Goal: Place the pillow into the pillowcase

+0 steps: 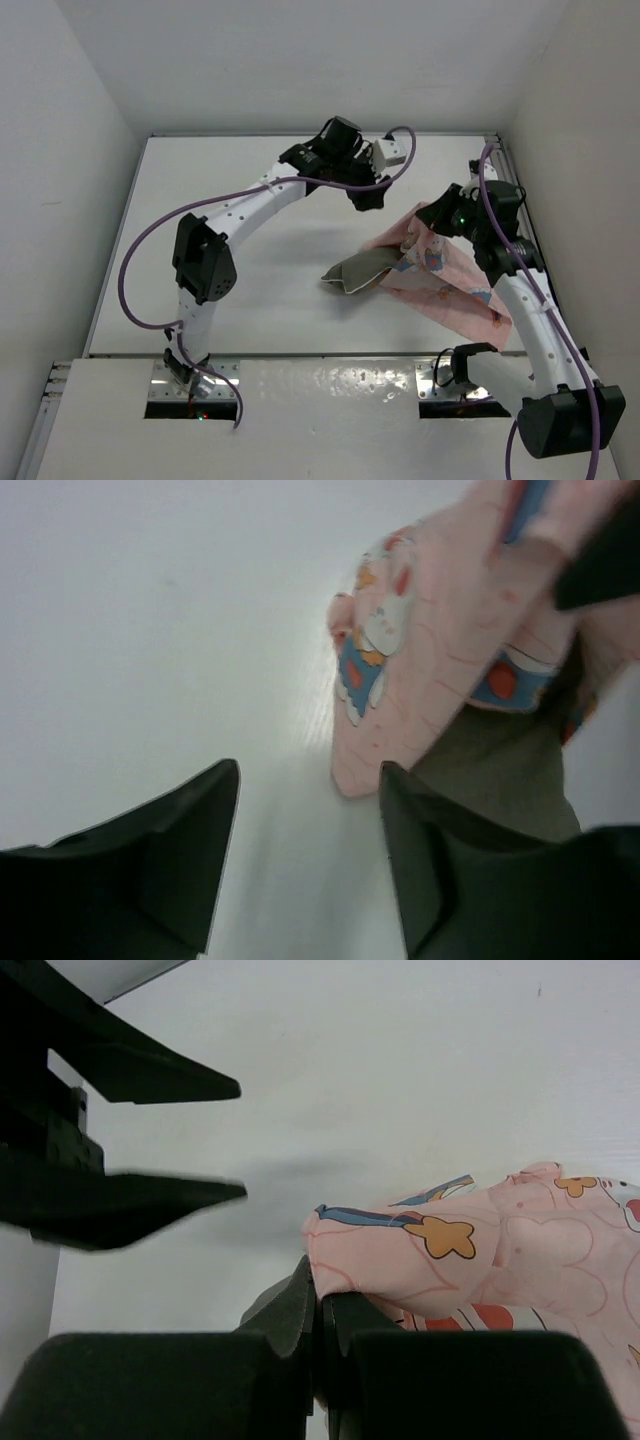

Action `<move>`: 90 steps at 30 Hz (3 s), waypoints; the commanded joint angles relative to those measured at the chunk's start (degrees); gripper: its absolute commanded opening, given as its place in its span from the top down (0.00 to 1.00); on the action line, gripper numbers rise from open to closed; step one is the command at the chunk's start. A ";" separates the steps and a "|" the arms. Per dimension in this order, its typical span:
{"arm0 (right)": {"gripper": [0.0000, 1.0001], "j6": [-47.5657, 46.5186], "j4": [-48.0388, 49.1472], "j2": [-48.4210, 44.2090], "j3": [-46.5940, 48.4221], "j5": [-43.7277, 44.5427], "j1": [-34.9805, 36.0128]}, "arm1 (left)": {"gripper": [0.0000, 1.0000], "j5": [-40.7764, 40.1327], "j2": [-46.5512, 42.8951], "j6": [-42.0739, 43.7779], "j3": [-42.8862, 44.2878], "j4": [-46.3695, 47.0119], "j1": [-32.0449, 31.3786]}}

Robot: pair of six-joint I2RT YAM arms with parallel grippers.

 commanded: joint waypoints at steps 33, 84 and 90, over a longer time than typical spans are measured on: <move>1.00 1.80 4.11 -0.68 0.93 -0.26 -0.10 | 1.00 -28.53 1.13 5.86 1.29 -2.88 -1.06; 1.00 -3.82 -4.78 1.79 37.50 8.09 14.05 | 1.00 -29.58 -3.72 -0.47 48.76 -21.50 -0.88; 1.00 -3.83 -11.94 3.43 29.91 15.72 13.88 | 1.00 -26.07 -4.33 -2.40 36.09 -19.31 -0.80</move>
